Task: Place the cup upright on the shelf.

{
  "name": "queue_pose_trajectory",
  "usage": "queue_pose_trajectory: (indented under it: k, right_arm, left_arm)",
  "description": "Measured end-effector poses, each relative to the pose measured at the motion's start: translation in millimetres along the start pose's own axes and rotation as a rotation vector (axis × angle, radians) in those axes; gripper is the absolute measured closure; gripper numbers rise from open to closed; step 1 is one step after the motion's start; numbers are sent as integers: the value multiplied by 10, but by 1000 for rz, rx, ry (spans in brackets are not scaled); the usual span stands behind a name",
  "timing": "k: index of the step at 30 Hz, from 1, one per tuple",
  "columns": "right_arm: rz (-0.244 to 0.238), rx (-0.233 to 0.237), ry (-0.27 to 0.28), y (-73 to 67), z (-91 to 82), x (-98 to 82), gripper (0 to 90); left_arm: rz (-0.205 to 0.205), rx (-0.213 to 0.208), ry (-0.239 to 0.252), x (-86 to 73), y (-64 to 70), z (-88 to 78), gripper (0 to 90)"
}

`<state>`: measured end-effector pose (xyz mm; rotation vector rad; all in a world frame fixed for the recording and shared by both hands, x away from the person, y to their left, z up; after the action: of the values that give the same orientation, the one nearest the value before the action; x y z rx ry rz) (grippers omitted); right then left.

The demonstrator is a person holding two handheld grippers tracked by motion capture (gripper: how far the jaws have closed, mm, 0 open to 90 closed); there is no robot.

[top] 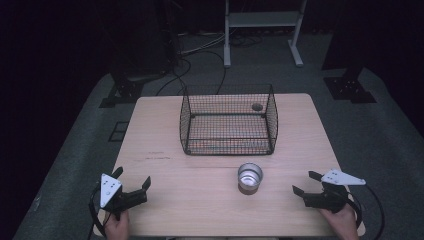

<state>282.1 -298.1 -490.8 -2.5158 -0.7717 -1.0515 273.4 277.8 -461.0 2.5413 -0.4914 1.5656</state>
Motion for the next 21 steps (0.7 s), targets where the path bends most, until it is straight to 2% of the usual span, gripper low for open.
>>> queue_pose_trajectory:
  k: [6, 15, 21]
  right_arm:
    - [-30, 15, 9, -95, -1, 61, 131]
    - [-90, 39, -9, -262, 58, 135, 130]
    - [-135, 63, -16, -419, 104, 199, 125]
  left_arm:
    - [2, -4, 1, 3, 9, 6, 0]
    - [3, -5, 0, 6, 12, 9, 0]
    - [1, -5, 0, 6, 13, 13, 0]
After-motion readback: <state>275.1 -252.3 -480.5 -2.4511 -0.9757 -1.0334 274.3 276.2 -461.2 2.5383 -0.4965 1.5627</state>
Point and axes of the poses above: each handheld gripper's, and its own axes: z roughly forward along the jaws, x roughly out of its top, y roughly to its right, the point moved 3 cm from there along z, roughly forward along the jaws, and after that the axes turned 13 degrees about -y, right-handed, at the moved point
